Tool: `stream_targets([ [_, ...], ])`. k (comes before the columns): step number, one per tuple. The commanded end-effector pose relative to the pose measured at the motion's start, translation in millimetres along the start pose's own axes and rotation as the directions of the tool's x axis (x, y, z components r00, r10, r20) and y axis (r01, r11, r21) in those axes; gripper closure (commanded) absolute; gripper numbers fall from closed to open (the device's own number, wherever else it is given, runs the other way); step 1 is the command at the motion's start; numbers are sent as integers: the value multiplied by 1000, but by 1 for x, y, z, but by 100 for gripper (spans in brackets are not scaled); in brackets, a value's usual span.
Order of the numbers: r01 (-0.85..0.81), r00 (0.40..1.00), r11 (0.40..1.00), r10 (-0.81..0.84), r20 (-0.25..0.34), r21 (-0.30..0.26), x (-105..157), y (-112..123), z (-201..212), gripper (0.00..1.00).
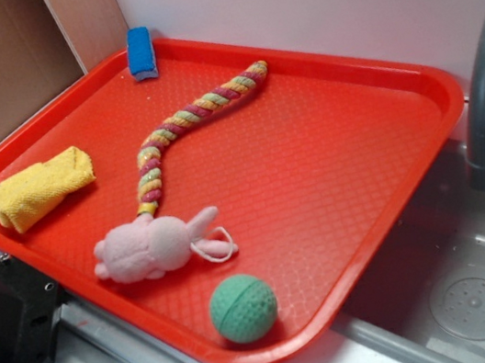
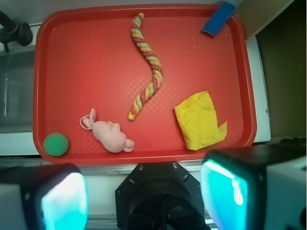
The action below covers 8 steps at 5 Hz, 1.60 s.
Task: Grab the yellow cloth.
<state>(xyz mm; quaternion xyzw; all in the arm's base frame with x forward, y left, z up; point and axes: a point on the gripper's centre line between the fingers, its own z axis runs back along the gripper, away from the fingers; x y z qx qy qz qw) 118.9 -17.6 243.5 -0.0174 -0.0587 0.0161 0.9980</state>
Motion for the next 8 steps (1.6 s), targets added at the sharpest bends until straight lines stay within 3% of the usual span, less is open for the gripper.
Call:
stream_targets([
  [1,0,1000,1000,0,0,0,0,0,0,0],
  [2,52,998,998,-52,-38,-20,6,37,-50,0],
  [3,-13,1000,998,14,-7,61,-4,67,-84,0],
  [4,-197,980,979,194,47,61,-18,87,-107,0],
  [5,-427,903,897,429,10,111,-13,96,-135,0],
  [6,-526,846,839,532,-13,138,-2,101,-155,0],
  [7,-524,848,844,529,-20,114,9,105,-181,0],
  [8,-543,834,830,550,-34,128,5,107,-198,0],
])
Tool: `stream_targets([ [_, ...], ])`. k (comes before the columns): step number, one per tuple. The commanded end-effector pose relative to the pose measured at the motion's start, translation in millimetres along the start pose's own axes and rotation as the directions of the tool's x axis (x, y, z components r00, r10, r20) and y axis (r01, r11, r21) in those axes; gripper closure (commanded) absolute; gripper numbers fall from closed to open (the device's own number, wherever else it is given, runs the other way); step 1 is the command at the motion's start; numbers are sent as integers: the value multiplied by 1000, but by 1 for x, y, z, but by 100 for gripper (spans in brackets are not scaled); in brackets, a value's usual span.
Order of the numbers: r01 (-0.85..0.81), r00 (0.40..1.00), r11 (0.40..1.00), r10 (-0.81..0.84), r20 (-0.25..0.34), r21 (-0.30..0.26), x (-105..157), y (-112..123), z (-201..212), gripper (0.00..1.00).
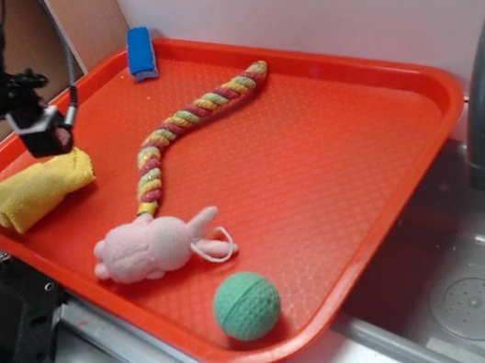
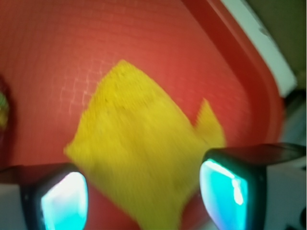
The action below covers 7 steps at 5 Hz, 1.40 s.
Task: Grab the yellow cloth.
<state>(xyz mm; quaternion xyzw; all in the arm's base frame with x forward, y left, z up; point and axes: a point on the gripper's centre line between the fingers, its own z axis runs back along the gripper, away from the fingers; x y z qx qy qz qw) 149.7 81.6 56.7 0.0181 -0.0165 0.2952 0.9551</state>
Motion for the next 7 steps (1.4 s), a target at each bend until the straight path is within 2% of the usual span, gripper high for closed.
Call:
stream_targets([
  [1,-38,999,999,39,-20,21,-7,7,-35,0],
  [2,-43,999,999,42,-25,-26,-9,3,-44,14],
  [3,-51,999,998,50,-20,-27,-12,1,-43,100],
  [5,-26,999,999,25,-37,-44,-14,6,-36,100],
  [7,0,1000,999,-1,-27,-33,-24,16,-2,100],
])
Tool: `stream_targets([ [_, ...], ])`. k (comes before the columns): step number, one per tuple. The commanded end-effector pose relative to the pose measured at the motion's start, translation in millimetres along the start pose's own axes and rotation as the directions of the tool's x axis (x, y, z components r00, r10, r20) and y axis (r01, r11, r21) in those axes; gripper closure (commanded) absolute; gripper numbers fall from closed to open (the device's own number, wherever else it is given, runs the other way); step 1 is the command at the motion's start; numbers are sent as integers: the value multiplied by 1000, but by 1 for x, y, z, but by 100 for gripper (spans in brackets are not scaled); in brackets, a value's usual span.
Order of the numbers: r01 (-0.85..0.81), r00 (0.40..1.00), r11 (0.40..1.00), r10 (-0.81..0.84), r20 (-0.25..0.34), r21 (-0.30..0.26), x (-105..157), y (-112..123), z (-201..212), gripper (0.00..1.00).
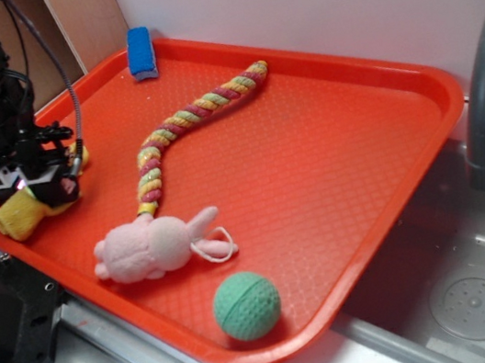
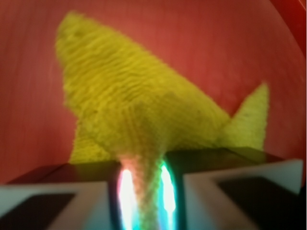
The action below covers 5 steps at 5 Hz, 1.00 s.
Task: Grab the yellow cloth.
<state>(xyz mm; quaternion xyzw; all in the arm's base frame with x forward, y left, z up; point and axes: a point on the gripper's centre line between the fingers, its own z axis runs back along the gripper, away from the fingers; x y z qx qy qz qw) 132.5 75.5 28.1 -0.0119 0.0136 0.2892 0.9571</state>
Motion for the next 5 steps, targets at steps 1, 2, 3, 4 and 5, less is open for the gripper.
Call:
stream_targets([
  [1,-4,998,1000,4,69,7,-10,11,68,100],
  [2,70,990,998,-69,124,-2,0,-12,109,100],
  [3,195,969,981,-195,150,13,20,-49,128,100],
  [4,354,917,934,-357,176,48,30,-94,143,100],
  [5,448,878,894,-444,177,15,28,-117,152,100],
])
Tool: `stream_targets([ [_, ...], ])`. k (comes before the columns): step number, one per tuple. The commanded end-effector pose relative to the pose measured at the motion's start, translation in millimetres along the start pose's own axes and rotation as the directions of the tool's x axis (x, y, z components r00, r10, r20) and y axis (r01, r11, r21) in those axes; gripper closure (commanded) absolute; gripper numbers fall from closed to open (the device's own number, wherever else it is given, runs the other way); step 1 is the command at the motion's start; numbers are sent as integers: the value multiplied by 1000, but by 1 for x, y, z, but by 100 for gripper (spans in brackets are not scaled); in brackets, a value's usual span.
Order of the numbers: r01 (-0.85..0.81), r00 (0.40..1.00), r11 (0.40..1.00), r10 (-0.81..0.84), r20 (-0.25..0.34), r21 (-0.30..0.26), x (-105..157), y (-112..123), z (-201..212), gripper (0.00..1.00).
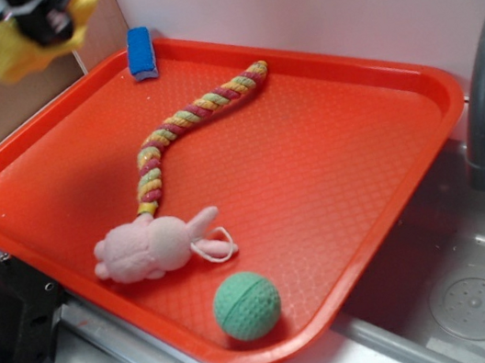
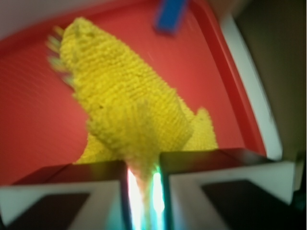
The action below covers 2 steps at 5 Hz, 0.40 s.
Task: Grab the yellow cloth.
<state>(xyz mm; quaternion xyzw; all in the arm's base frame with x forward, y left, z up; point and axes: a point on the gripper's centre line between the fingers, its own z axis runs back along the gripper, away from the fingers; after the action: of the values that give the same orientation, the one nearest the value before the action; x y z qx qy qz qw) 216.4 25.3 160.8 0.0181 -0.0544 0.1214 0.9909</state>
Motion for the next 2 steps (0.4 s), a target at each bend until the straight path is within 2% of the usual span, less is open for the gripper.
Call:
stream_targets([
  [1,151,989,985,-151,6,-89,-11,-34,27,100],
  [2,105,993,993,-107,-46,-44,-37,-30,41,100],
])
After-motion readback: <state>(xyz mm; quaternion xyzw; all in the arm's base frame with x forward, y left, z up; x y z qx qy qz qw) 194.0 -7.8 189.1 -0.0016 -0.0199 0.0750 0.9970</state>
